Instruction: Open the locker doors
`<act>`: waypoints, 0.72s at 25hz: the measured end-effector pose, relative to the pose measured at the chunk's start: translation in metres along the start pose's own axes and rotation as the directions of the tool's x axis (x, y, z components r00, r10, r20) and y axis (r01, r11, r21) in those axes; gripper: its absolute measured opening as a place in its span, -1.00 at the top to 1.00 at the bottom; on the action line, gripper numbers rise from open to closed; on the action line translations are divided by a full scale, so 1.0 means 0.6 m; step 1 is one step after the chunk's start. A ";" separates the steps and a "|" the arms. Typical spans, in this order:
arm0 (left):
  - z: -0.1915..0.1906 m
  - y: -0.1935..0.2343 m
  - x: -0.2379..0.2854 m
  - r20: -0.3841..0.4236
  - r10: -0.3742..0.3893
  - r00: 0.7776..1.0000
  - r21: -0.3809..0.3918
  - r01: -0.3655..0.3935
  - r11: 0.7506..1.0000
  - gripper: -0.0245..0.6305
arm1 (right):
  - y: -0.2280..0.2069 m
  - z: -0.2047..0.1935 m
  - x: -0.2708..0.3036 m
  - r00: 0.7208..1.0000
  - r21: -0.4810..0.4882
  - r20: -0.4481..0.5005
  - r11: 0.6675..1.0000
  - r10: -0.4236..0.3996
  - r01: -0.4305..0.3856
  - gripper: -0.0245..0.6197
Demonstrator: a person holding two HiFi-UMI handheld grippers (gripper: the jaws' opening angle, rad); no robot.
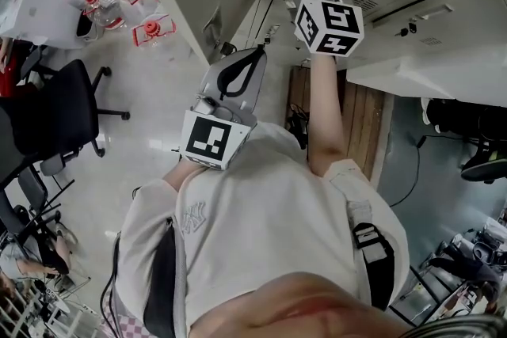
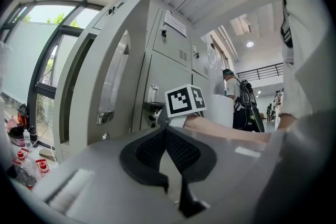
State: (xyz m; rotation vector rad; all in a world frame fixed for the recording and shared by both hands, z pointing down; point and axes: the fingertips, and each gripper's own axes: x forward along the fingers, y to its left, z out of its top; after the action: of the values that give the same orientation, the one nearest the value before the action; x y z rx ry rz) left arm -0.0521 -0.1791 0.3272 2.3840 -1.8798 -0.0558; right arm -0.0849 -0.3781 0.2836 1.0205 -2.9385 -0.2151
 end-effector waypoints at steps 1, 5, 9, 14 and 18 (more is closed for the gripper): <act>0.000 0.000 -0.002 0.000 0.000 1.000 0.001 0.000 1.000 0.92 | 0.003 0.000 -0.003 1.000 0.001 0.003 1.000 0.002 -0.002 0.70; 0.001 -0.008 -0.010 0.015 -0.021 1.000 0.023 0.020 1.000 0.92 | 0.016 0.003 -0.027 1.000 0.000 0.017 1.000 0.025 -0.025 0.70; -0.001 -0.031 -0.014 0.015 -0.058 0.998 0.032 0.058 0.998 0.92 | 0.033 0.007 -0.067 0.996 0.012 0.040 0.997 0.078 -0.079 0.70; -0.003 -0.066 -0.016 0.024 -0.106 0.994 0.047 0.105 0.993 0.92 | 0.050 0.011 -0.129 0.983 0.023 0.065 0.985 0.169 -0.171 0.70; -0.008 -0.100 -0.018 0.010 -0.132 0.991 0.033 0.132 0.991 0.92 | 0.053 0.013 -0.185 0.971 0.022 0.073 0.973 0.226 -0.228 0.70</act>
State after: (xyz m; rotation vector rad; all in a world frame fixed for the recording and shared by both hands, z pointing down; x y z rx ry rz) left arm 0.0038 -0.1545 0.3251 2.5321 -1.7384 -0.0514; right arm -0.0180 -0.2839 0.2829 0.6836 -3.0977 -0.2045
